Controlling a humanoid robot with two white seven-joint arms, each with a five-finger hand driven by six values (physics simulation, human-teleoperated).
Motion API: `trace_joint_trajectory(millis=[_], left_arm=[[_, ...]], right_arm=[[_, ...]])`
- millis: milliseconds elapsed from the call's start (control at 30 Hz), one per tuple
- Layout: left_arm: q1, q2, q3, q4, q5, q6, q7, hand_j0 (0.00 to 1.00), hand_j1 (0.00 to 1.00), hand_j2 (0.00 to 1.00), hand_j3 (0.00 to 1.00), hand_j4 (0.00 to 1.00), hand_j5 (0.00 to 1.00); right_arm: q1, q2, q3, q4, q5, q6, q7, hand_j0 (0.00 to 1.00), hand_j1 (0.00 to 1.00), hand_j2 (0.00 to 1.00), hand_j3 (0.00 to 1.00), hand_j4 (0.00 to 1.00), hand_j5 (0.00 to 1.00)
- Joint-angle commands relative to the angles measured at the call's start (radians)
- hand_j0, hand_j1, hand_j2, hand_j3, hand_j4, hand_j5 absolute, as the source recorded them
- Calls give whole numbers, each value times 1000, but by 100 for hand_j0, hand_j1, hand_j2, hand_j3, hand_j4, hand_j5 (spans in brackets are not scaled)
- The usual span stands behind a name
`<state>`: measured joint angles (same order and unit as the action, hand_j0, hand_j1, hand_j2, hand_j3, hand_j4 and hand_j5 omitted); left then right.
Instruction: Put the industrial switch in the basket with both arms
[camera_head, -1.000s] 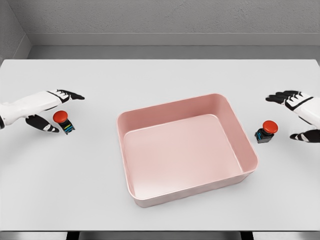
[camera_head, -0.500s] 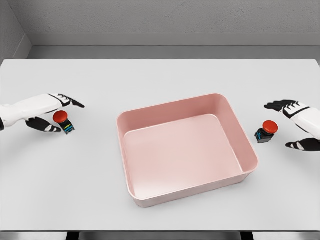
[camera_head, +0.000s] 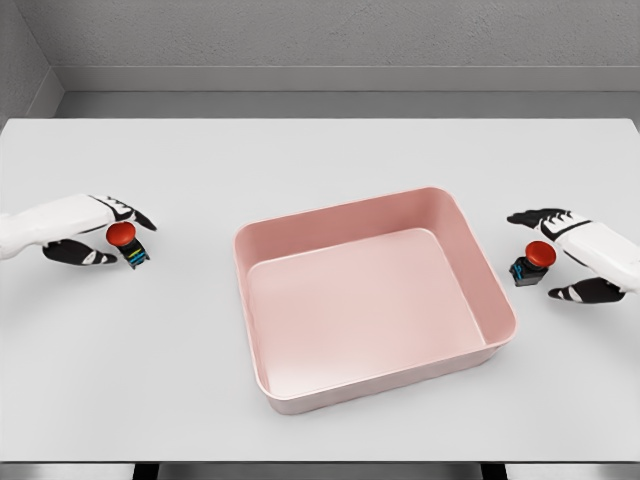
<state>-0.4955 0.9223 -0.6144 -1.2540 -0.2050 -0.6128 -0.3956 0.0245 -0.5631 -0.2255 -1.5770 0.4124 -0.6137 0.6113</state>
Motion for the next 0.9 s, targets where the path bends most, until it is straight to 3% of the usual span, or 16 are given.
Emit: trace_joint_trajectory(millis=[0,200,267,500,667,800,867], left_arm=[[0,6,1,-1,7,2,1,75,75,75,75,75,75],[2,6,1,-10,9,2,1,69,69,69,69,69,69],[3,4,1,-11,10,2,1,65,65,65,65,65,65],[5,4,-1,-24,10,2,1,50,50,50,50,50,50],[3,4,1,-24,10,2,1,49,49,49,49,49,49],[2,6,1,-44,13,2,1,50,50,50,50,50,50],[0,6,1,-56,13,2,1,50,50,50,50,50,50]], right_arm=[[-2,3,2,14,6,3,0,100,100,100,100,100,100],[-23,12,5,55,8,3,0,100,100,100,100,100,100],[-46,22,34,86,8,3,0,100,100,100,100,100,100],[-52,34,40,92,22,3,0,100,100,100,100,100,100],[-54,40,38,98,31,3,0,99,99,99,99,99,99],[-52,35,38,97,36,3,0,61,61,61,61,61,61],[-52,37,38,95,36,3,0,54,54,54,54,54,54]])
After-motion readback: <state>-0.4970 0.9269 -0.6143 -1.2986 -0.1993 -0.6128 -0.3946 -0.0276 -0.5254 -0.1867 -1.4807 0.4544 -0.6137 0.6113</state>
